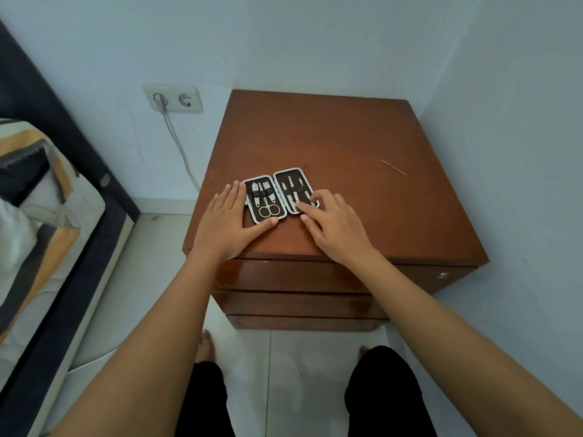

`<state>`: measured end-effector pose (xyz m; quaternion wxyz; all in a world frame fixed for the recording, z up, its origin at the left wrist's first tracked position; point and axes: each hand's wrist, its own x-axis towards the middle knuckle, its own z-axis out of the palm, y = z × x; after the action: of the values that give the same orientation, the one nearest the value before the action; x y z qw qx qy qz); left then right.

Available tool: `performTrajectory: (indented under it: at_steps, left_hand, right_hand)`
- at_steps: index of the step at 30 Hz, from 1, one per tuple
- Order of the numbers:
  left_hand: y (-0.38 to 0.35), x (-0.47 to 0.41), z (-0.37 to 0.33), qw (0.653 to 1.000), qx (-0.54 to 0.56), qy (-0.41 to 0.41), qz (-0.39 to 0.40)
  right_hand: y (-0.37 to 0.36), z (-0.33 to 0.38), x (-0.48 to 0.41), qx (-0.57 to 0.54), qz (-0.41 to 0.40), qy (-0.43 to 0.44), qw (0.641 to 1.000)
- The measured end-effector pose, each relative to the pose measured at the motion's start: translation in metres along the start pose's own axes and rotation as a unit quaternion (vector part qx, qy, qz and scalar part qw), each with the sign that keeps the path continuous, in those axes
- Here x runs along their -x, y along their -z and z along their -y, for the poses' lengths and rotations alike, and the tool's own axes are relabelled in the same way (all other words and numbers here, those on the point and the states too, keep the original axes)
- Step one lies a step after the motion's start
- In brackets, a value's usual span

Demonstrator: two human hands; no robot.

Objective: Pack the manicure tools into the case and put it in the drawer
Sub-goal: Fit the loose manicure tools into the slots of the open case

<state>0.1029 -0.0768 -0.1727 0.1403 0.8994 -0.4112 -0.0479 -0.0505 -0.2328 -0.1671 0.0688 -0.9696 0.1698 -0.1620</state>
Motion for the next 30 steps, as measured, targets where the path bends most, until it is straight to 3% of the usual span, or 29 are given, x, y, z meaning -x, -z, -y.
performTrajectory:
  at_steps: [7, 10, 14, 18, 22, 30]
  left_hand:
    - [0.000, -0.001, 0.000, 1.000, -0.001, -0.002, 0.000]
    - [0.001, 0.000, 0.000, 1.000, -0.001, -0.005, 0.001]
    - [0.001, -0.001, 0.000, 1.000, 0.000, -0.005, 0.002]
    - [0.000, -0.001, 0.001, 1.000, 0.002, -0.004, -0.004]
    - [0.001, 0.000, -0.001, 1.000, 0.003, -0.002, -0.003]
    - [0.002, 0.000, -0.001, 1.000, 0.008, 0.000, -0.006]
  right_hand:
    - [0.002, -0.003, 0.001, -0.061, -0.016, -0.012, 0.998]
    - [0.010, -0.023, -0.001, -0.149, -0.055, -0.082, 0.984]
    - [0.024, -0.079, -0.001, -0.085, -0.085, -0.197, 0.973]
    - [0.039, -0.127, -0.004, -0.053, -0.008, -0.260, 0.964]
    - [0.035, -0.139, -0.007, -0.037, 0.110, -0.252, 0.961]
    - [0.019, -0.076, 0.013, -0.053, 0.060, -0.178, 0.981]
